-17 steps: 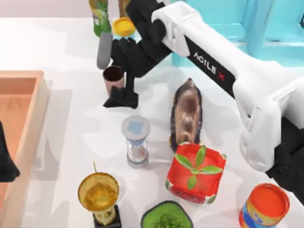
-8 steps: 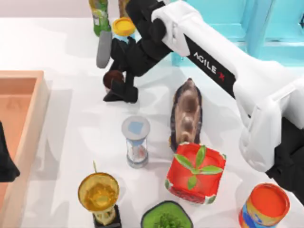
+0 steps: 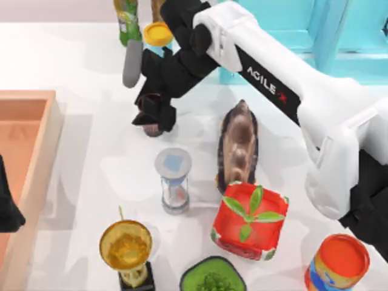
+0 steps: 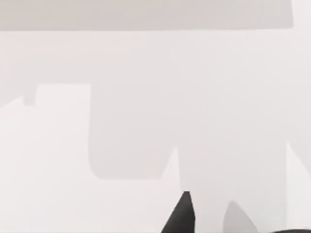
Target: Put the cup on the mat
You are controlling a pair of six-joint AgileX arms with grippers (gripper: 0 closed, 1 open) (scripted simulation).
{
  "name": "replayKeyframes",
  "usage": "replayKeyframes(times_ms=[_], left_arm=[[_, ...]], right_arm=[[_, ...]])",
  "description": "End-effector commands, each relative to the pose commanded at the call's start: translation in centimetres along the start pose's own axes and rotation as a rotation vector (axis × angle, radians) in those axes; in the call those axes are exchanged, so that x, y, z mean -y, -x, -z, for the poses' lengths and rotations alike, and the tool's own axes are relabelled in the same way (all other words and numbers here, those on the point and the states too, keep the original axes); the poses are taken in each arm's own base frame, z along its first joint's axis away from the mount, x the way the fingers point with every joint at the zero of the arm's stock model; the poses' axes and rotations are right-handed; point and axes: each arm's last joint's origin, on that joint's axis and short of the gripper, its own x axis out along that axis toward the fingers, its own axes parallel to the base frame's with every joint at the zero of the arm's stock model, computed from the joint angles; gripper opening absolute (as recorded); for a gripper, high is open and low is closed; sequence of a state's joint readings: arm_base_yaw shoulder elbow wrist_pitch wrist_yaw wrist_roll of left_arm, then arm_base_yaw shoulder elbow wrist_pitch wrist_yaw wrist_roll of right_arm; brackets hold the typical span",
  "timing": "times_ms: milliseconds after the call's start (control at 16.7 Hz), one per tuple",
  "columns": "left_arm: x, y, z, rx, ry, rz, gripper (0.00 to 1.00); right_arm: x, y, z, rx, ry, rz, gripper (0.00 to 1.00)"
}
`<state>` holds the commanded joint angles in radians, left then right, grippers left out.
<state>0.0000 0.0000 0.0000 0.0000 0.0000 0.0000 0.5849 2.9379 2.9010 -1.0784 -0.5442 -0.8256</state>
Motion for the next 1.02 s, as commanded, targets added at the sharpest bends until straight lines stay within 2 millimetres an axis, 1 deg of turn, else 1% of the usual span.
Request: replayKeyframes(times_ms=[540,660,780,840,900,1020], left_arm=[[0.0,0.0,0.0,0.000,0.000,0.000,1.00],[0.0,0.0,0.0,0.000,0.000,0.000,1.00],[0.0,0.0,0.0,0.000,0.000,0.000,1.00],[0.0,0.0,0.0,0.000,0.000,0.000,1.00],[0.0,0.0,0.0,0.000,0.000,0.000,1.00],[0.0,0.0,0.0,0.000,0.000,0.000,1.00]], right_arm=[[0.1,0.0,0.2,-0.001,-0.006,0.001,0.00],[0.1,0.5,-0.2,-0.006,-0.004,0.017,0.00],[0.0,2.0,-1.2,-0.014,-0.004,0.059,0.00],[0.0,3.1,-1.7,-0.018,-0.007,0.088,0.00],[-0.2,4.4,-2.4,-0.022,-0.014,0.123,0.00],[-0.6,7.8,-3.4,-0.031,-0.040,0.205,0.00]])
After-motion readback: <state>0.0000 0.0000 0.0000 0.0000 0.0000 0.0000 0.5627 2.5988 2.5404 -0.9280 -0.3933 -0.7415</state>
